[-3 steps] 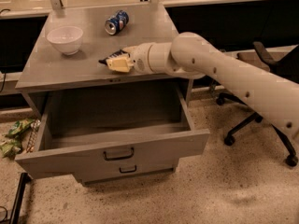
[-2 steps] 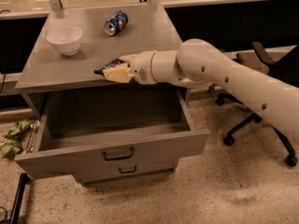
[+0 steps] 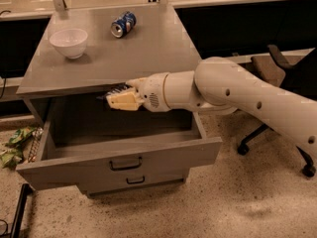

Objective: Place rxbar blueberry into top drawer

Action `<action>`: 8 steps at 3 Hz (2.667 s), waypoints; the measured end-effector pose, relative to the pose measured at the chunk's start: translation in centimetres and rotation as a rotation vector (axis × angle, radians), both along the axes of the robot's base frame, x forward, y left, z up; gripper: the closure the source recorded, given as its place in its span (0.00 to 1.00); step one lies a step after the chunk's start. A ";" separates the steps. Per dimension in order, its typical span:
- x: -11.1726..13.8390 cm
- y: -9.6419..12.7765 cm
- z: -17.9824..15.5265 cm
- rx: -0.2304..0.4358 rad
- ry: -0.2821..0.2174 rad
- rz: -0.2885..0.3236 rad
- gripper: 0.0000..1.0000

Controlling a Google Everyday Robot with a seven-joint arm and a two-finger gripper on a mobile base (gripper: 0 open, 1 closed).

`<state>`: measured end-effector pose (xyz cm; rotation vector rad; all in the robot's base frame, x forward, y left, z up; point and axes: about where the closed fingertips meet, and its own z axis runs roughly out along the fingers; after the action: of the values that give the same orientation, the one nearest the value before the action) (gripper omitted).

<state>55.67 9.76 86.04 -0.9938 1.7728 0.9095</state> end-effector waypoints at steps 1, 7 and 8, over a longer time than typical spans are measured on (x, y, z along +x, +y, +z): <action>-1.3 0.4 -3.9 -0.028 0.105 -0.023 1.00; 3.8 3.1 -16.7 -0.222 0.288 -0.167 0.00; 3.1 2.7 -15.8 -0.200 0.288 -0.173 0.00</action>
Offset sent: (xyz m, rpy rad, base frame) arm 0.0035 0.0233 -0.1282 -0.1053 0.2544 -0.0269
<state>58.77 12.43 70.25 -0.8480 2.1909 0.8081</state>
